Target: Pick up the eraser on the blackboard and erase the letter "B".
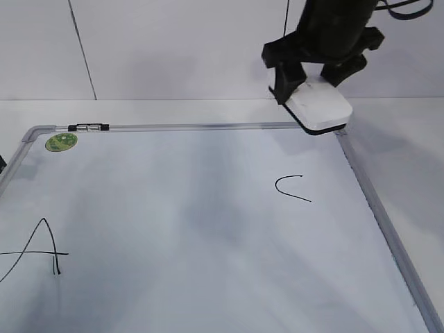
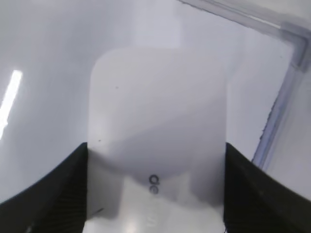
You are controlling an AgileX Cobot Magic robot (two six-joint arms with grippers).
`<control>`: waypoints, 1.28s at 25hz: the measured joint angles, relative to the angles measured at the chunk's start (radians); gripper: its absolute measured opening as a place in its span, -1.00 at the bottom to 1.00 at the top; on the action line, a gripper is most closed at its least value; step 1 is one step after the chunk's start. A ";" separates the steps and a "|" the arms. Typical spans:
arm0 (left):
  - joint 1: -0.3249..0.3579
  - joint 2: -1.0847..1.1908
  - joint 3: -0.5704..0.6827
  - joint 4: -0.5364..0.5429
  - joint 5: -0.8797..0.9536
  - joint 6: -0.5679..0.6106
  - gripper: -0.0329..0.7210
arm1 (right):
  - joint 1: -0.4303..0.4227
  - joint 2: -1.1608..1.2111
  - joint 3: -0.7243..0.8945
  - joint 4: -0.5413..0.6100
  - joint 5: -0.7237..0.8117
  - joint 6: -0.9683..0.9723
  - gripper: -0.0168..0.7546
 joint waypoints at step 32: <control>0.000 0.000 0.000 -0.005 0.010 0.000 -0.83 | -0.134 -0.202 0.509 0.037 -0.244 0.048 0.38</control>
